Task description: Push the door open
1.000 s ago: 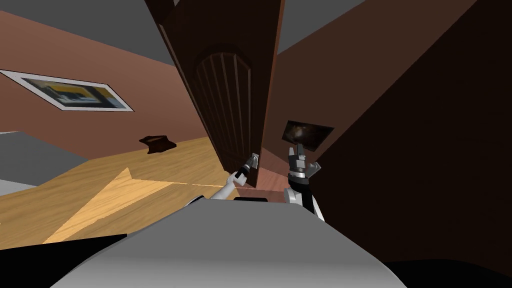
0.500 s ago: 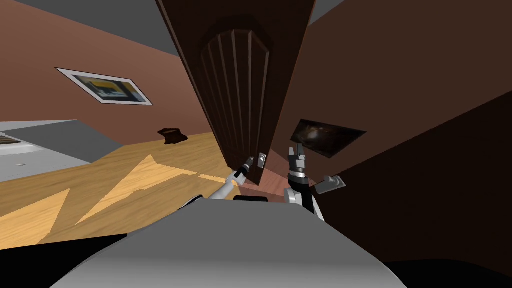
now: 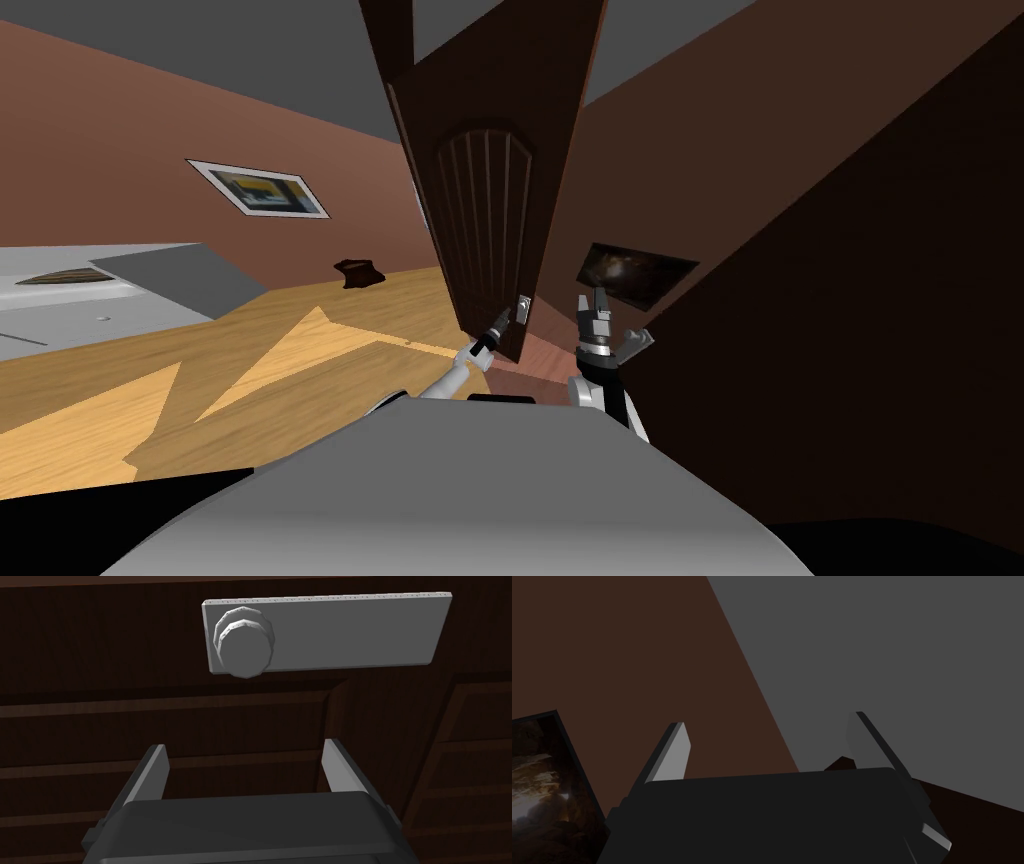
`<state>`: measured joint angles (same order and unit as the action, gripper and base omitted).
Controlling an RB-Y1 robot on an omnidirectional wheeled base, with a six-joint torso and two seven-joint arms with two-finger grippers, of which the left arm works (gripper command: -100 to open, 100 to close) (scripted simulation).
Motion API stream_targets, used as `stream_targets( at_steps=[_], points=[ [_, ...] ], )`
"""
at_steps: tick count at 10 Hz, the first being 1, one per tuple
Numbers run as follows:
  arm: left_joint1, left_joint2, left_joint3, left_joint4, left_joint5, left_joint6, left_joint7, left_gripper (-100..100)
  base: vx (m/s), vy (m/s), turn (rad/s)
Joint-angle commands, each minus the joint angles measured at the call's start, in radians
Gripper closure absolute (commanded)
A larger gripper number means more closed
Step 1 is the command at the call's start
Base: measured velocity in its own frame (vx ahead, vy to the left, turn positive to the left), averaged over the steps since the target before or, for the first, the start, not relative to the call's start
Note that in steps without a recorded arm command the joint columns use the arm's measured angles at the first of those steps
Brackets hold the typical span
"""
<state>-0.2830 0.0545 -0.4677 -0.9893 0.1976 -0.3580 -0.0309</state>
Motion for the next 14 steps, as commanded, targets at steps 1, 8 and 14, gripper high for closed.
stream_targets(
  at_steps=[1, 8, 14],
  points=[
    [0.007, -0.011, -0.005, -0.016, 0.003, 0.008, 0.001, -100, -0.247, 0.026, 0.046],
    [0.003, -0.020, 0.020, 0.006, -0.010, -0.002, -0.028, -100, 0.135, -0.081, -0.014],
    [0.007, -0.043, 0.025, -0.001, -0.014, 0.003, -0.036, 100, 0.066, -0.031, -0.008]
  ],
)
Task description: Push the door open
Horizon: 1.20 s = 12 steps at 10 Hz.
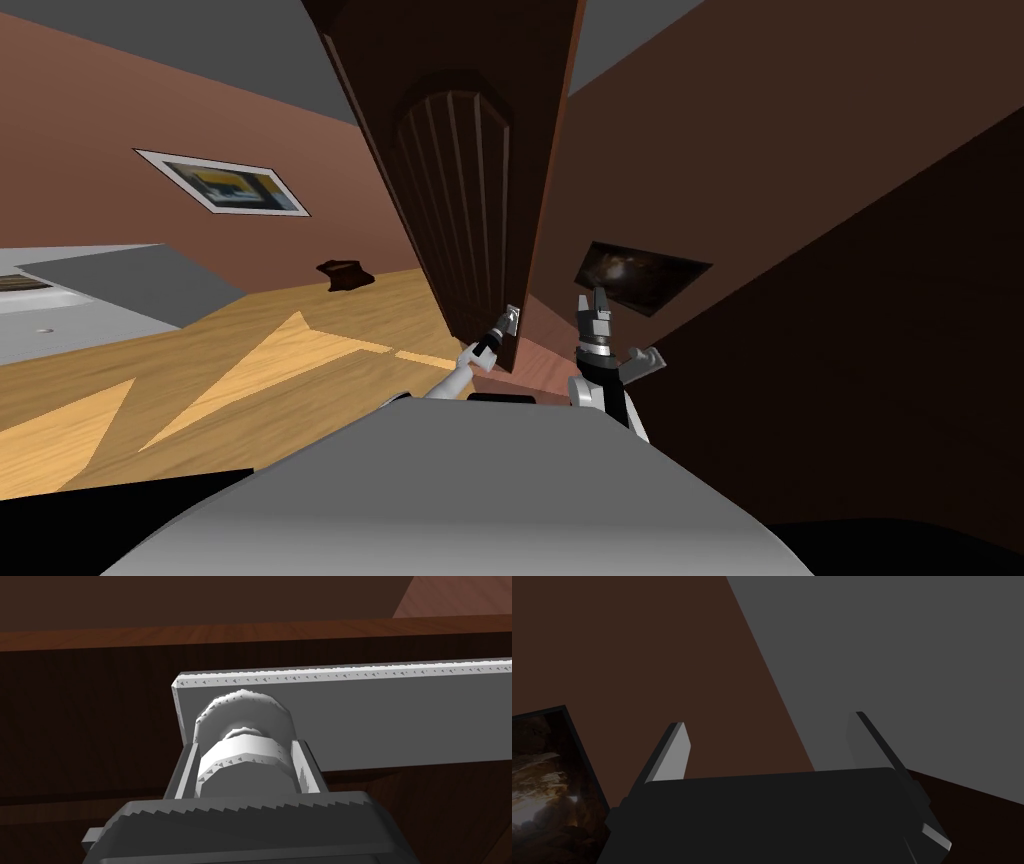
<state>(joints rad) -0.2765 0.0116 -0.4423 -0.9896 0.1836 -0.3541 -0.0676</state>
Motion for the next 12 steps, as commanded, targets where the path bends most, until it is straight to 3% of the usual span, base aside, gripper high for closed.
stream_targets(
  at_steps=[1, 4, 10, 11, 12],
  points=[
    [0.001, 0.000, 0.000, -0.001, 0.000, -0.001, 0.001, 100, -0.012, 0.007, 0.002],
    [0.007, 0.007, -0.005, -0.004, 0.002, 0.003, -0.005, 100, 0.038, -0.010, 0.063],
    [0.027, 0.025, -0.024, -0.026, 0.011, 0.009, -0.022, 100, 0.204, -0.064, 0.194],
    [0.016, 0.034, -0.015, -0.008, 0.014, 0.003, -0.024, -100, 0.006, 0.047, 0.022],
    [0.015, 0.035, -0.014, -0.006, 0.015, 0.003, -0.026, -100, -0.150, 0.114, -0.069]
  ],
)
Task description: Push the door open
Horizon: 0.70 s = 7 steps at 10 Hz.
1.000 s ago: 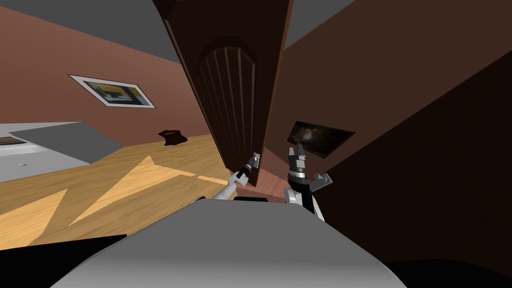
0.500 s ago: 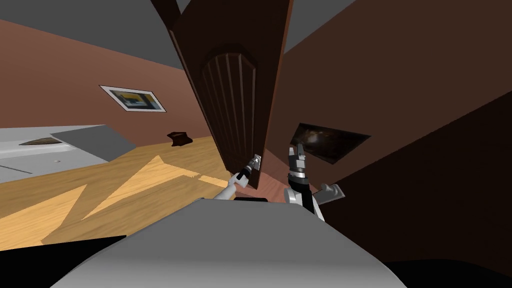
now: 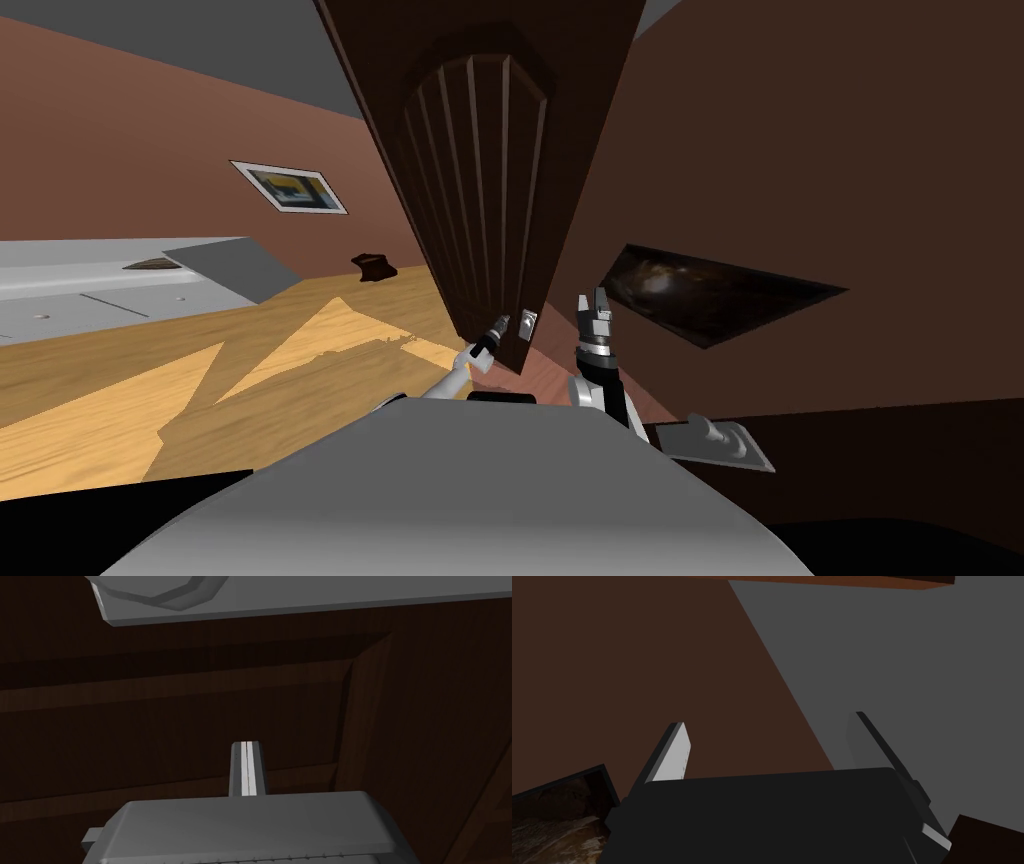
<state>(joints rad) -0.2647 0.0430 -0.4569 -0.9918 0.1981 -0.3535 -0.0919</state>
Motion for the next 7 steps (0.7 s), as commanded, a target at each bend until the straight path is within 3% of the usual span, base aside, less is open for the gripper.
stream_targets(
  at_steps=[1, 3, 7],
  points=[
    [0.000, 0.005, 0.005, 0.002, 0.003, 0.001, -0.005, -100, -0.163, 0.109, -0.032],
    [-0.008, 0.000, 0.013, 0.014, 0.008, -0.002, -0.011, -100, -0.185, 0.102, -0.022],
    [-0.027, -0.057, 0.032, 0.042, 0.021, -0.007, -0.027, -100, -0.227, 0.049, -0.036]
  ],
)
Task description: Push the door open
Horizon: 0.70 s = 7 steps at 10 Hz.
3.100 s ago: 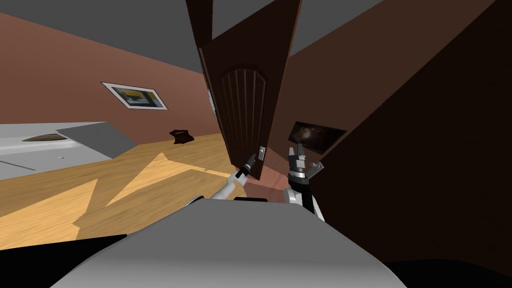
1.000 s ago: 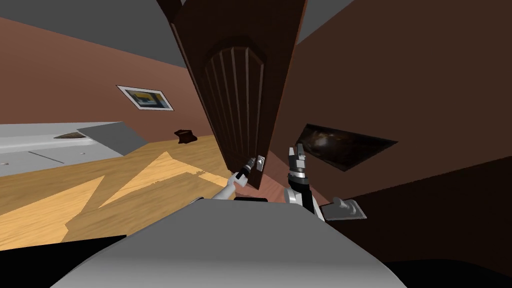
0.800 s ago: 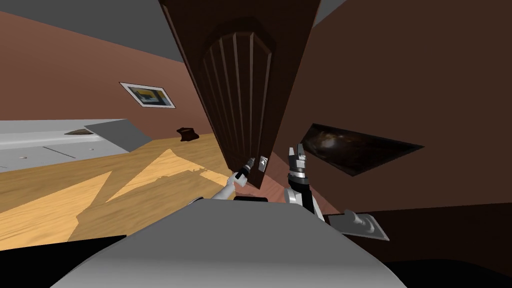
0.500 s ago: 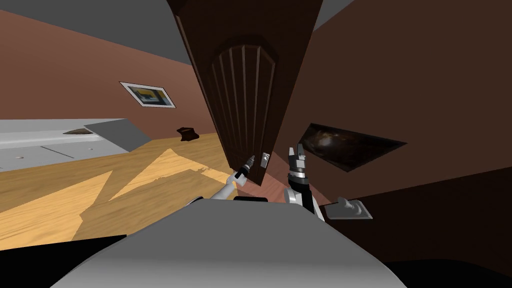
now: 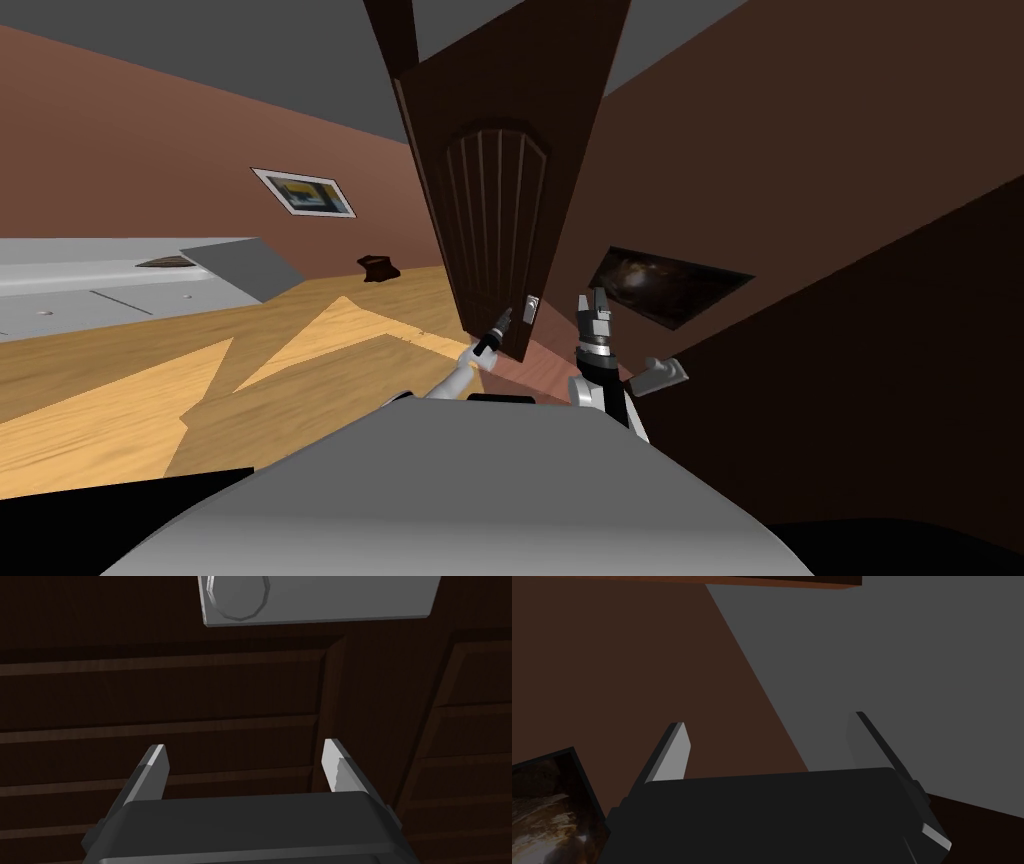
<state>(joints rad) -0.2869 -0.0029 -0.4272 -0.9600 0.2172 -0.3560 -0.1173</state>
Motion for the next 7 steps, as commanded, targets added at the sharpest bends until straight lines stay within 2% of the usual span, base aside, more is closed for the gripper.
stream_targets(
  at_steps=[1, 3, 4, 7],
  points=[
    [-0.007, -0.025, 0.005, 0.014, 0.003, -0.006, -0.004, -100, -0.183, -0.045, -0.018],
    [-0.010, -0.044, 0.008, 0.018, 0.005, -0.006, -0.007, -100, -0.178, -0.097, -0.018],
    [-0.009, -0.037, 0.007, 0.015, 0.005, -0.005, -0.005, -100, -0.055, -0.059, 0.004],
    [-0.009, -0.007, 0.010, 0.016, 0.004, -0.007, -0.007, -100, 0.108, 0.084, -0.005]
  ],
)
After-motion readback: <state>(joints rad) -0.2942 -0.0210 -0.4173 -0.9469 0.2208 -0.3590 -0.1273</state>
